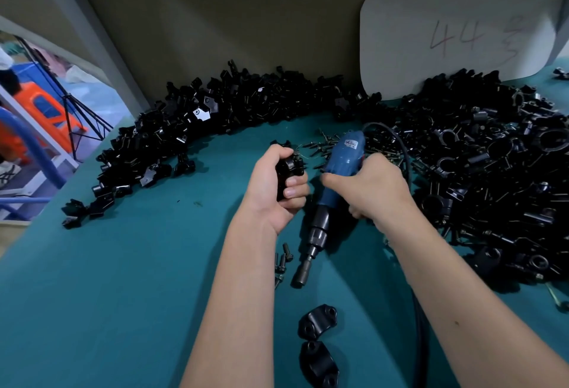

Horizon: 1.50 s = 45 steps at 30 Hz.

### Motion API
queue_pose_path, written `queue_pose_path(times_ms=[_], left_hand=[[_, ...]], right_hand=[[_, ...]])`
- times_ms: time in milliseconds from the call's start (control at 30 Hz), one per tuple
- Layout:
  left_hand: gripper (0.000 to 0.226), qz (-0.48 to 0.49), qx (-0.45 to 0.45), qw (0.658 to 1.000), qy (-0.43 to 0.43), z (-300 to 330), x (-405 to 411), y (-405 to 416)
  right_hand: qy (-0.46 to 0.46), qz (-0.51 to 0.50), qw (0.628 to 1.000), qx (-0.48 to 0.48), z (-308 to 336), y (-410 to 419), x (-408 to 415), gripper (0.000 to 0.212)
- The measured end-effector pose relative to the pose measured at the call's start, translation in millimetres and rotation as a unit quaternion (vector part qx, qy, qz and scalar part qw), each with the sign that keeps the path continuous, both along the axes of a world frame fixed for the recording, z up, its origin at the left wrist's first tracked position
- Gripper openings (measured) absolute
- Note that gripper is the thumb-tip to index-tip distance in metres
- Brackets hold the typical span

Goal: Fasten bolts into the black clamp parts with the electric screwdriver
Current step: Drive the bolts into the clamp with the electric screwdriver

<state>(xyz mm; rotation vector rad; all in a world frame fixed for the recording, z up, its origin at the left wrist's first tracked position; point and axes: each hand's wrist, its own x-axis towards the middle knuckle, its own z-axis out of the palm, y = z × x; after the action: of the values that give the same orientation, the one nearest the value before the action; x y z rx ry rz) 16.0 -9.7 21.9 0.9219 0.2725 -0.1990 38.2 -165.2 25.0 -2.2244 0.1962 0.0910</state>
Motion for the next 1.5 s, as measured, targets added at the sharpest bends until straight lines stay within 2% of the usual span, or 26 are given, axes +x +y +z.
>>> queue_pose_path(times_ms=[100, 233, 333, 467, 600, 667, 767, 833, 900, 1000, 1067, 1233, 1500], left_hand=[[0.028, -0.009, -0.004, 1.0, 0.003, 0, 0, 1], [0.025, -0.025, -0.014, 1.0, 0.013, -1, -1, 5], [0.022, -0.039, -0.024, 0.999, 0.013, 0, -3, 8], [0.022, -0.073, -0.031, 0.997, 0.016, 1, -5, 11], [0.021, -0.126, 0.0, 0.991, 0.037, 4, -6, 14], [0.024, -0.15, 0.058, 0.985, 0.057, 6, -7, 15], [0.035, -0.186, 0.178, 0.961, 0.099, 7, -7, 17], [0.038, -0.209, 0.245, 0.939, 0.122, 8, -8, 16], [0.039, -0.225, 0.299, 0.918, 0.133, 10, -9, 14], [0.037, -0.231, 0.351, 0.897, 0.136, 13, -9, 11], [0.033, -0.231, 0.381, 0.886, 0.132, 14, -9, 9], [0.027, -0.235, 0.433, 0.863, 0.114, 15, -6, 2], [0.029, -0.245, 0.429, 0.863, 0.108, 14, -6, 1]], right_hand=[[0.033, 0.002, 0.99, 0.138, -3, -9, 4, 0.028], [0.043, 0.002, 0.96, 0.276, 4, -27, 8, 0.022], [0.009, 0.006, 0.916, 0.402, 15, -38, 9, 0.025], [-0.012, -0.038, 0.857, 0.514, 30, -42, 10, 0.032], [-0.011, -0.076, 0.766, 0.638, 34, -44, 8, 0.05], [-0.034, -0.068, 0.721, 0.688, 34, -44, 8, 0.044], [-0.09, -0.063, 0.731, 0.673, 34, -43, 7, 0.025], [-0.115, -0.083, 0.732, 0.667, 35, -42, 5, 0.032], [-0.128, -0.113, 0.718, 0.675, 37, -42, 5, 0.037], [-0.137, -0.126, 0.688, 0.701, 39, -43, 4, 0.026], [-0.148, -0.13, 0.68, 0.707, 41, -42, 3, 0.027], [-0.161, -0.143, 0.681, 0.7, 41, -38, 0, 0.036], [-0.156, -0.14, 0.685, 0.698, 39, -37, 1, 0.032]])
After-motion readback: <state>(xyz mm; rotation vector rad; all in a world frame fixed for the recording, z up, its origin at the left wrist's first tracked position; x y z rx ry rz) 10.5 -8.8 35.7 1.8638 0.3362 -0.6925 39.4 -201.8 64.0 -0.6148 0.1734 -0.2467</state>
